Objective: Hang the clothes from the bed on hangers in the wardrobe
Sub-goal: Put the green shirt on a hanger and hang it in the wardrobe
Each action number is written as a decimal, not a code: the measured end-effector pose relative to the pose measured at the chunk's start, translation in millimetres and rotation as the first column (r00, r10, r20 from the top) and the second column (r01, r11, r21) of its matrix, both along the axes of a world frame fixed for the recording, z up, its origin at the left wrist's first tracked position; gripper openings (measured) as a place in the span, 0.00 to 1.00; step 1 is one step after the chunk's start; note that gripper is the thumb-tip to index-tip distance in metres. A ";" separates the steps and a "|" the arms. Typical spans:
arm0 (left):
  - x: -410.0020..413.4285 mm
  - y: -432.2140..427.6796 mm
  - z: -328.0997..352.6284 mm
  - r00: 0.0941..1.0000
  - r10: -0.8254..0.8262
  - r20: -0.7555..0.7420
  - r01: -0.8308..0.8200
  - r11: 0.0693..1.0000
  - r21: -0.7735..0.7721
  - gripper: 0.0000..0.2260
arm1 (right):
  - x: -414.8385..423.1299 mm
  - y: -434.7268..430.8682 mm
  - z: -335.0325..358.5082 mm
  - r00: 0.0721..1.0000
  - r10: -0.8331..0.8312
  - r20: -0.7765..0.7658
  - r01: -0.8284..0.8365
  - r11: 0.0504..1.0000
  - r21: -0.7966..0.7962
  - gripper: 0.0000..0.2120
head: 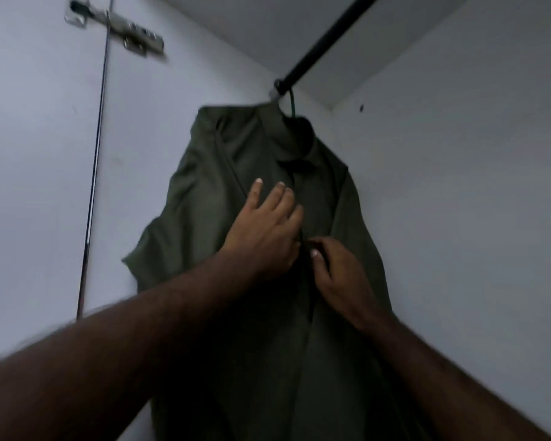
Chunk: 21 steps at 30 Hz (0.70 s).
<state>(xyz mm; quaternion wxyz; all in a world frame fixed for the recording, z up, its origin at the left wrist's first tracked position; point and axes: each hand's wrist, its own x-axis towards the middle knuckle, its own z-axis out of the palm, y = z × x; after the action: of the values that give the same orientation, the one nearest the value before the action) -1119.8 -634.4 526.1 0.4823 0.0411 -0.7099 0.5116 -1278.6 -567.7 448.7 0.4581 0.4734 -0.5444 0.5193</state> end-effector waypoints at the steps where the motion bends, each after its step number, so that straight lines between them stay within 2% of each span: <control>1: 3.4 0.4 23.2 0.999 0.030 -0.040 -0.029 0.999 0.029 0.27 | 2.8 3.9 30.0 1.000 -0.017 -0.018 0.016 0.998 -0.059 0.12; 4: 13.9 -3.7 73.9 0.981 0.145 -0.126 -0.129 0.983 0.127 0.32 | 10.6 12.7 108.2 1.000 -0.016 0.026 0.021 0.978 -0.209 0.12; 6: 16.6 -9.9 93.2 0.973 0.186 -0.138 -0.162 0.973 0.166 0.34 | 17.9 13.6 155.9 0.999 -0.017 0.037 0.025 0.976 -0.218 0.15; 9: 16.6 -21.2 105.8 0.976 0.188 -0.115 -0.159 0.962 0.221 0.34 | 24.8 2.9 211.3 0.997 -0.082 0.001 0.082 0.995 -0.064 0.29; 11: 17.3 -25.1 108.0 0.979 0.179 -0.095 -0.152 0.958 0.244 0.33 | 26.3 -7.9 235.6 0.993 -0.111 0.029 0.109 0.993 0.043 0.36; 13: 19.9 -27.9 109.0 0.982 0.168 -0.082 -0.143 0.957 0.252 0.33 | 29.5 -19.2 250.0 0.994 -0.092 0.063 0.088 0.994 0.070 0.42; 14: 22.0 -29.4 110.0 0.984 0.159 -0.079 -0.134 0.957 0.257 0.32 | 33.1 -23.8 252.5 0.994 -0.073 0.078 0.068 0.995 0.072 0.41; 18: 32.1 -38.3 113.4 0.989 0.129 -0.067 -0.109 0.963 0.245 0.31 | 37.8 -38.1 256.8 0.996 0.007 0.089 -0.013 0.998 0.068 0.26; 21: 35.8 -41.4 113.9 0.993 0.105 -0.051 -0.091 0.968 0.232 0.31 | 35.1 -35.9 257.0 0.996 0.003 0.091 -0.008 0.999 0.051 0.25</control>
<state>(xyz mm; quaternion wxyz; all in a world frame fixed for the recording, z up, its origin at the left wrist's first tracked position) -1084.0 -675.8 640.0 0.4705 0.1475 -0.7459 0.4478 -1243.5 -603.6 705.8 0.4192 0.4624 -0.5765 0.5273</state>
